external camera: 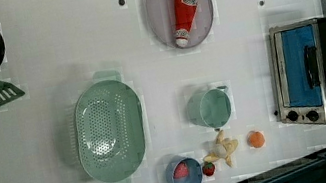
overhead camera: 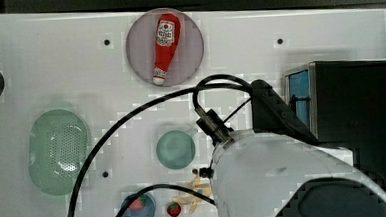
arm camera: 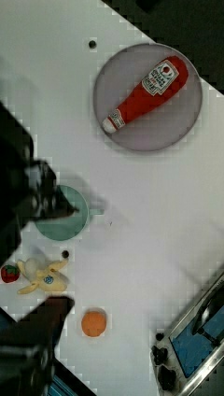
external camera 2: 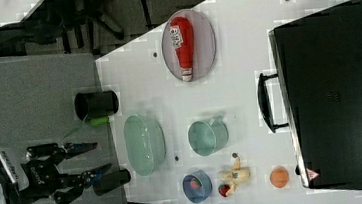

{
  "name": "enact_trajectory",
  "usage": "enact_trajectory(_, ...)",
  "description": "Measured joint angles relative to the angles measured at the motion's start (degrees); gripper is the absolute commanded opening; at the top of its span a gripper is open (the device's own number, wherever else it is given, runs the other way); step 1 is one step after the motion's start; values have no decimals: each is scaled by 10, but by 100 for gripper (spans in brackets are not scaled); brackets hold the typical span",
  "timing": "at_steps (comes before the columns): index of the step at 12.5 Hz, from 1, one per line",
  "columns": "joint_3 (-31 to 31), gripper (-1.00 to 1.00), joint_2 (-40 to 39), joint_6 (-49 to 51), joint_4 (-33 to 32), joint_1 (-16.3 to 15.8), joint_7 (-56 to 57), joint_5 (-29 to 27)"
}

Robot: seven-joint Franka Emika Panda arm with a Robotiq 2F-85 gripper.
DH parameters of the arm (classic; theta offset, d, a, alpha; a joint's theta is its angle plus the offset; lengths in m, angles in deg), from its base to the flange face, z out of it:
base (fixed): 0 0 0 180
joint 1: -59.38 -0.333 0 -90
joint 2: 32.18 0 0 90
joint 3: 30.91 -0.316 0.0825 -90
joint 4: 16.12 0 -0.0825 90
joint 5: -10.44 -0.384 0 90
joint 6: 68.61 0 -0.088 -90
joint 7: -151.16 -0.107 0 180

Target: Flap open oven.

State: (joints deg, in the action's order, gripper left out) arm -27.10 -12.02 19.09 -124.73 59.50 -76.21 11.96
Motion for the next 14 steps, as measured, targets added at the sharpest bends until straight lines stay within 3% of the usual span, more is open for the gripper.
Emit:
enact_trajectory(2,3,-55,-7,2,-9,1,0,0)
enact_trajectory(3,4,-65,-10,-1,-13,1,3,2)
enact_trajectory(7,31,-65,-28,-5,-18,0,64,3)
enact_trajectory(14,167,-65,-69,-45,-31,10,386,4)
